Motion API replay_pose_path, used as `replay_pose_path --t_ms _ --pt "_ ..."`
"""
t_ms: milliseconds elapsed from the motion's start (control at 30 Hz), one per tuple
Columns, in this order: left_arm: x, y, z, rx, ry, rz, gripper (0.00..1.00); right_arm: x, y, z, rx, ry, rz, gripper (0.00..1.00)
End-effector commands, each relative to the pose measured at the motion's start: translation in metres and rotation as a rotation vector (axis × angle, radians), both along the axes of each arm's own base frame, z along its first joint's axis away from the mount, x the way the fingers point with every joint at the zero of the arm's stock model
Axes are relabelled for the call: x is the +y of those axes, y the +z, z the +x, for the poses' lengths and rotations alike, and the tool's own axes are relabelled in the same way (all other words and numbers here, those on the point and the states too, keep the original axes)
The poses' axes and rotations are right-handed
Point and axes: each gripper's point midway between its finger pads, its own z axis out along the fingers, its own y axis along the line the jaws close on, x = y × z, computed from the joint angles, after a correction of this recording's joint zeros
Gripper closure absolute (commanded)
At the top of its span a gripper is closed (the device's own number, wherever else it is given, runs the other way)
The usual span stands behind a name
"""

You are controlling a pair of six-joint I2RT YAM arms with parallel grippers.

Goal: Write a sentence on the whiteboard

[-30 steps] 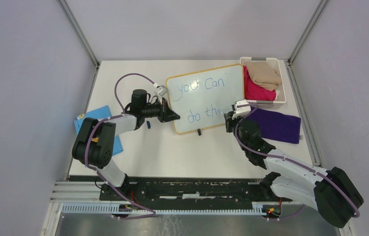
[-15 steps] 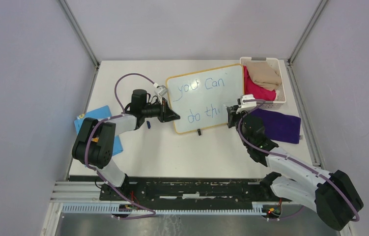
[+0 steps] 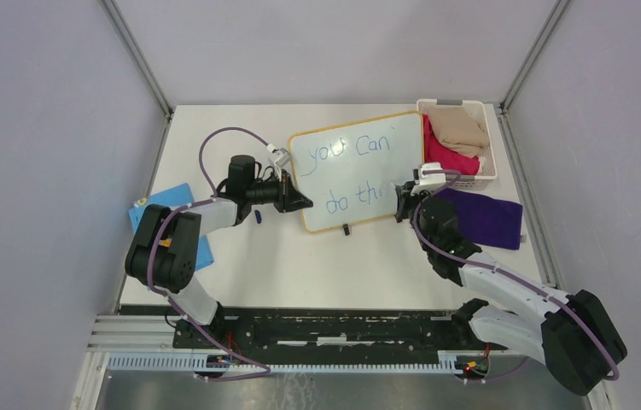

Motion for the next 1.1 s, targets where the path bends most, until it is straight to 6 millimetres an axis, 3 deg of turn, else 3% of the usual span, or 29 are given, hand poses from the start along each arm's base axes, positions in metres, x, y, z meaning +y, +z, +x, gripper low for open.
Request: replay_pose_path --t_ms 0,367,667,1067 --pt "0.006 -0.042 -0.013 0.059 0.013 0.14 0.98 0.003 0.023 0.011 -0.053 -0.013 0.057 1.0" --pt "0.006 -0.041 -0.013 0.058 0.011 0.139 0.98 0.01 0.019 0.015 -0.041 0.017 0.049 1.0" --pt "0.006 -0.041 -0.013 0.058 0.011 0.138 0.98 0.021 0.013 0.009 -0.028 0.088 0.064 1.0" --pt "0.006 -0.042 -0.013 0.06 0.012 0.14 0.98 0.022 -0.001 0.0 0.0 0.106 0.06 1.0"
